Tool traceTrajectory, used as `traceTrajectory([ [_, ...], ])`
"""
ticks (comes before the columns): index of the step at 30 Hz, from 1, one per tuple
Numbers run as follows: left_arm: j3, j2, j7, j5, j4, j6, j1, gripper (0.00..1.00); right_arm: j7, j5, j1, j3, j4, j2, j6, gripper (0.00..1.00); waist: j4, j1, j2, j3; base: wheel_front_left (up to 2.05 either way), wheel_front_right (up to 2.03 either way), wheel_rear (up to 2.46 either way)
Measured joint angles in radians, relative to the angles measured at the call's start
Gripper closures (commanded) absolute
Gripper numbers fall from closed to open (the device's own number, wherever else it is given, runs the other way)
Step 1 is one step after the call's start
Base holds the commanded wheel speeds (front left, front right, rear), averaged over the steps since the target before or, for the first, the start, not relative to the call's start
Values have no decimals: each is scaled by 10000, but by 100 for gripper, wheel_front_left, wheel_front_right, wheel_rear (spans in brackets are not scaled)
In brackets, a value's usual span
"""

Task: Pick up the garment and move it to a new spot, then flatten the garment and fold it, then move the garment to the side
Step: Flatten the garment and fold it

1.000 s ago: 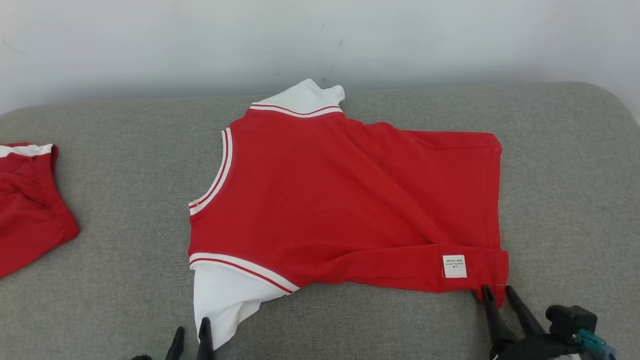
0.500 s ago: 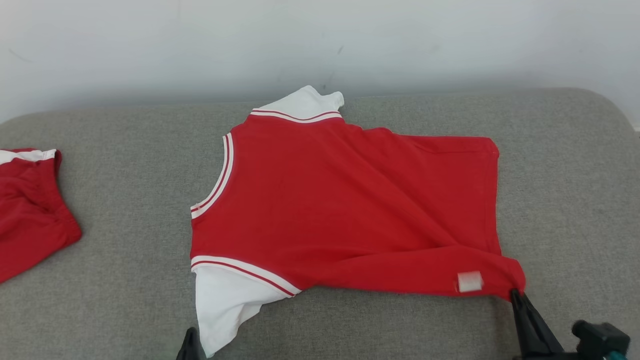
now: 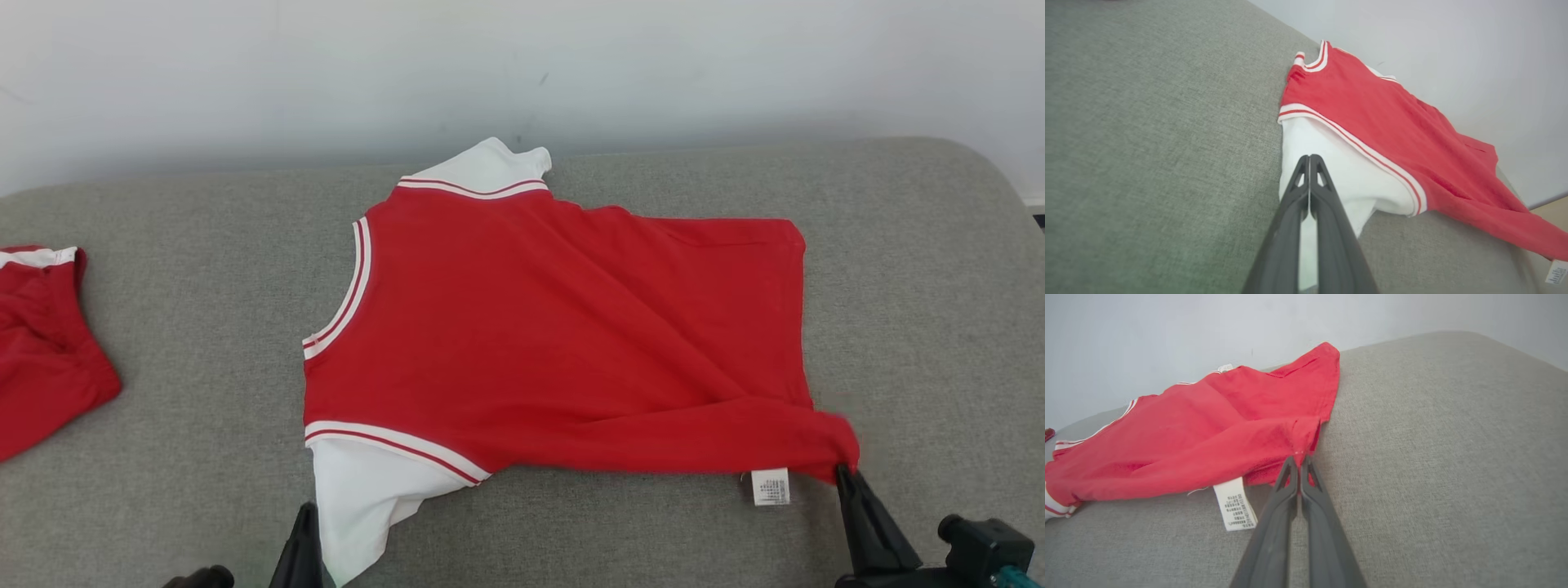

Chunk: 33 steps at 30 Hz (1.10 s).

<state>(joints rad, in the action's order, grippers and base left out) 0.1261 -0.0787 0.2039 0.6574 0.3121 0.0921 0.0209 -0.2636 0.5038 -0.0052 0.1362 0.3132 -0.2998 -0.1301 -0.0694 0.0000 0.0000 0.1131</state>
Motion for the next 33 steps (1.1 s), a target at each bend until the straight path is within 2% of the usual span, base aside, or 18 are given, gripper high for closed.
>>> traceTrajectory([
  [1,63,-75,-4,-157,79,-73,-12,99,2,58,2,48,105,12,0,99,7,0,1,14,0,0,0],
  [2,207,-207,-29,-447,182,-151,-16,55,2,63,-9,27,165,12,0,76,19,0,0,31,0,0,0],
  [3,207,-207,-29,-447,182,-151,-16,18,2,63,-9,27,165,12,0,20,19,0,0,31,0,0,0],
  [4,295,-244,17,-627,345,-263,-57,0,0,125,-127,25,307,42,0,0,44,0,0,75,0,0,0],
  [20,629,-52,238,-579,1074,-219,3,0,-2,142,-363,-54,915,123,0,0,117,0,0,304,0,0,0],
  [25,635,48,234,-267,1415,-127,136,0,0,267,-467,280,1271,198,0,0,139,0,1,324,0,0,0],
  [26,640,71,234,-155,1540,-111,228,0,-2,347,-527,368,1323,217,0,5,154,0,0,325,0,0,0],
  [27,660,88,232,-17,1643,-52,302,0,-2,437,-569,431,1383,219,0,73,176,0,0,329,0,0,0],
  [28,665,109,215,151,1778,-8,390,58,-2,470,-586,460,1450,217,0,100,200,-1,0,335,0,0,0],
  [29,648,151,157,458,1942,71,500,100,-2,491,-584,504,1503,217,0,100,230,-1,0,340,0,0,0],
  [33,926,167,144,1076,2466,236,859,100,0,537,-592,594,1496,192,-2,100,288,0,0,302,0,0,0],
])
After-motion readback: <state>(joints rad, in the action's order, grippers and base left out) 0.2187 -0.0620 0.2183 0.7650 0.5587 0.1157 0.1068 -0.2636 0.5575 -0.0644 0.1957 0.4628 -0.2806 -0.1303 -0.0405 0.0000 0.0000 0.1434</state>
